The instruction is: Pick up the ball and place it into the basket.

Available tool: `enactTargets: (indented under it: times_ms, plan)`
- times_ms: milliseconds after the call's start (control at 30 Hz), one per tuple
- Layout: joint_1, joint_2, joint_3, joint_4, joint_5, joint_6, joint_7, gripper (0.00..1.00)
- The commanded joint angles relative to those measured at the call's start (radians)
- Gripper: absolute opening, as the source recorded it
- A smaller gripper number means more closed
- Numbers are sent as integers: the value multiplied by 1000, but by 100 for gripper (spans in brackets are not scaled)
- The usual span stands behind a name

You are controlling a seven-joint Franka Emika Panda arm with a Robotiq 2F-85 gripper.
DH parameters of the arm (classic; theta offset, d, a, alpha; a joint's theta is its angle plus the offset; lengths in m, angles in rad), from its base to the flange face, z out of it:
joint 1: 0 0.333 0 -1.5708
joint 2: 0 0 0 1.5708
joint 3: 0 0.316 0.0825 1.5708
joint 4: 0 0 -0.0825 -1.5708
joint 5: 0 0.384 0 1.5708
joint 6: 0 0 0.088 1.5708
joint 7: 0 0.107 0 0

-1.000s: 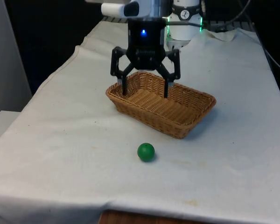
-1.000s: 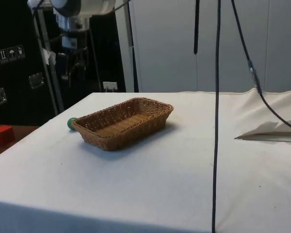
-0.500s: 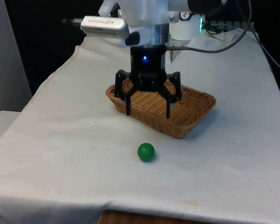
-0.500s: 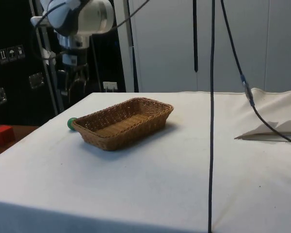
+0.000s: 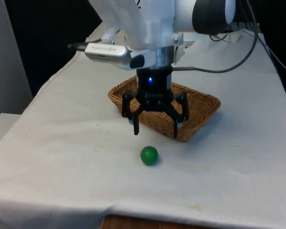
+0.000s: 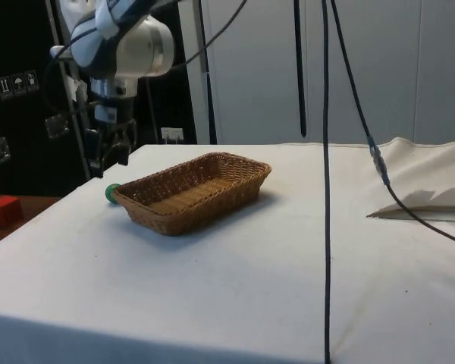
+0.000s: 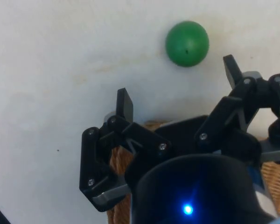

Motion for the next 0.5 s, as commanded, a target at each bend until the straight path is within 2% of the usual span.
enactTargets:
  times_ms: [0,200,233,267,467]
  plan:
    - [-10,16,10,16,14,7,-3,100]
    - [-15,60,8,44,50,11,-11,100]
    - [-6,55,-1,35,43,6,-5,100]
    - [-17,67,9,47,54,13,-13,100]
    - [-22,111,4,66,88,21,-31,100]
